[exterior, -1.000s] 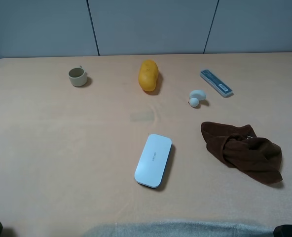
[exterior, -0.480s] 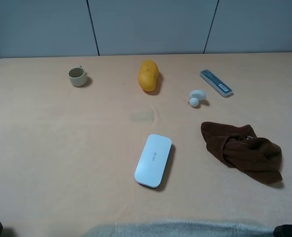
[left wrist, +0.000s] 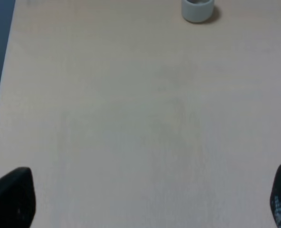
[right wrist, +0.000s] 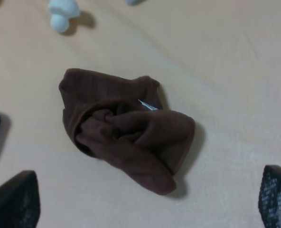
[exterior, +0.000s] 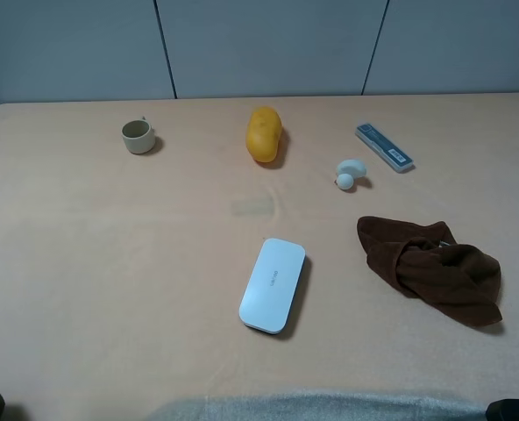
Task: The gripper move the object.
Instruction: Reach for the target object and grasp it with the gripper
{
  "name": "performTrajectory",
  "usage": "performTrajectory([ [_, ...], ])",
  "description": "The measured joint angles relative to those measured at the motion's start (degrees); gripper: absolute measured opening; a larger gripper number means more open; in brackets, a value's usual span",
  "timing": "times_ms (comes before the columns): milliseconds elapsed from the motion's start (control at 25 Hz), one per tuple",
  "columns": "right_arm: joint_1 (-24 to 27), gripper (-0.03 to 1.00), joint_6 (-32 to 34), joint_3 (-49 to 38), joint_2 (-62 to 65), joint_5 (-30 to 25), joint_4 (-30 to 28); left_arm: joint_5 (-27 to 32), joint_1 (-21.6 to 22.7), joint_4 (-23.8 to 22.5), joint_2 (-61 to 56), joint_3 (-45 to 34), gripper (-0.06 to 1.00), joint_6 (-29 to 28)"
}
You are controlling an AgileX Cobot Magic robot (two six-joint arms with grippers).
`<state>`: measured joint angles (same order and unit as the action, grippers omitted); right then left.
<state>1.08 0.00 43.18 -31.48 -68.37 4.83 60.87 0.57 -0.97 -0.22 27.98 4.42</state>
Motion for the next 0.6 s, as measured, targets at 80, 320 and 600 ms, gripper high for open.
performTrajectory([
  [80, -1.50, 0.69, -0.33, 1.17, -2.38, -0.12, 0.00, 0.00, 0.00, 0.00, 0.00, 0.00, 0.99, 0.00],
  [320, -8.88, 0.69, 1.74, 3.57, -10.82, -1.29, -2.76, 0.00, 0.00, 0.00, 0.00, 0.00, 0.99, 0.00],
  [600, -13.58, 0.69, 6.03, 4.00, -21.69, -1.19, -4.49, 0.00, 0.00, 0.00, 0.00, 0.00, 0.99, 0.00],
])
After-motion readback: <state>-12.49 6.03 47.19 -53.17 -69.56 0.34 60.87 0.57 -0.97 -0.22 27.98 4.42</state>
